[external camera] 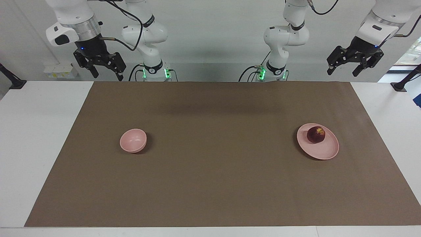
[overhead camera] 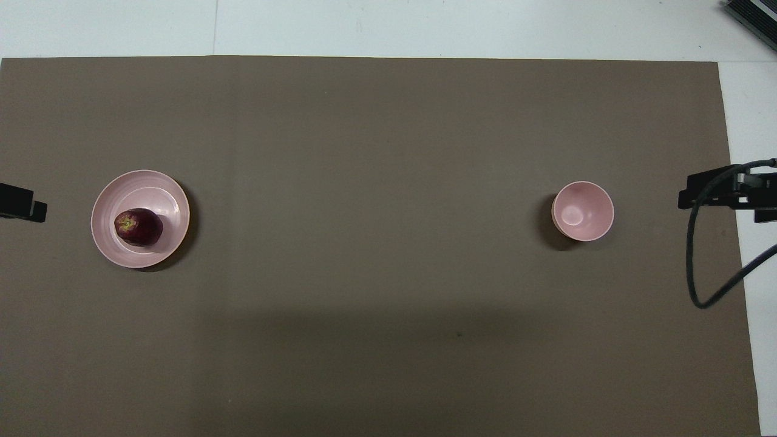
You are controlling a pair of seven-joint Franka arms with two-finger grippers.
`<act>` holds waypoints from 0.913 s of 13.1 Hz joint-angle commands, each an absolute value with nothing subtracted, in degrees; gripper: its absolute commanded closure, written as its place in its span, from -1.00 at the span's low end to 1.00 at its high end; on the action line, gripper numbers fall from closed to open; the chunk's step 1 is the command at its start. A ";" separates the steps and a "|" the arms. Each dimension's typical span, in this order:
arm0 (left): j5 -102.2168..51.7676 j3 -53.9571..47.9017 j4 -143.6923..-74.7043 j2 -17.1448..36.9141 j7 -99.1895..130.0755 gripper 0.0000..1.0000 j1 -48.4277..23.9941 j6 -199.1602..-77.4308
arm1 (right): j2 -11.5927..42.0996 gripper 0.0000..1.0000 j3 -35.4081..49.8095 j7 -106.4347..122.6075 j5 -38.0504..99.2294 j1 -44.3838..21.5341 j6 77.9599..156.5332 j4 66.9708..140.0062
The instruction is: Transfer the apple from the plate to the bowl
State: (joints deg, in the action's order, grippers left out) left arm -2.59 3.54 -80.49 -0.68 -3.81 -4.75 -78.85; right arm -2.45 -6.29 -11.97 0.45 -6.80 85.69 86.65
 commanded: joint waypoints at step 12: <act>-2.72 3.16 -81.47 -1.58 -2.99 -1.00 -5.36 -79.54 | -2.64 -1.00 -5.80 -12.04 0.00 -6.07 85.17 86.57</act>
State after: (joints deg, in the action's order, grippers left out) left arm -2.59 2.90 -80.57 -0.68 -3.81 -4.90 -78.86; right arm -2.45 -6.29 -11.97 0.45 -6.80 85.69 86.65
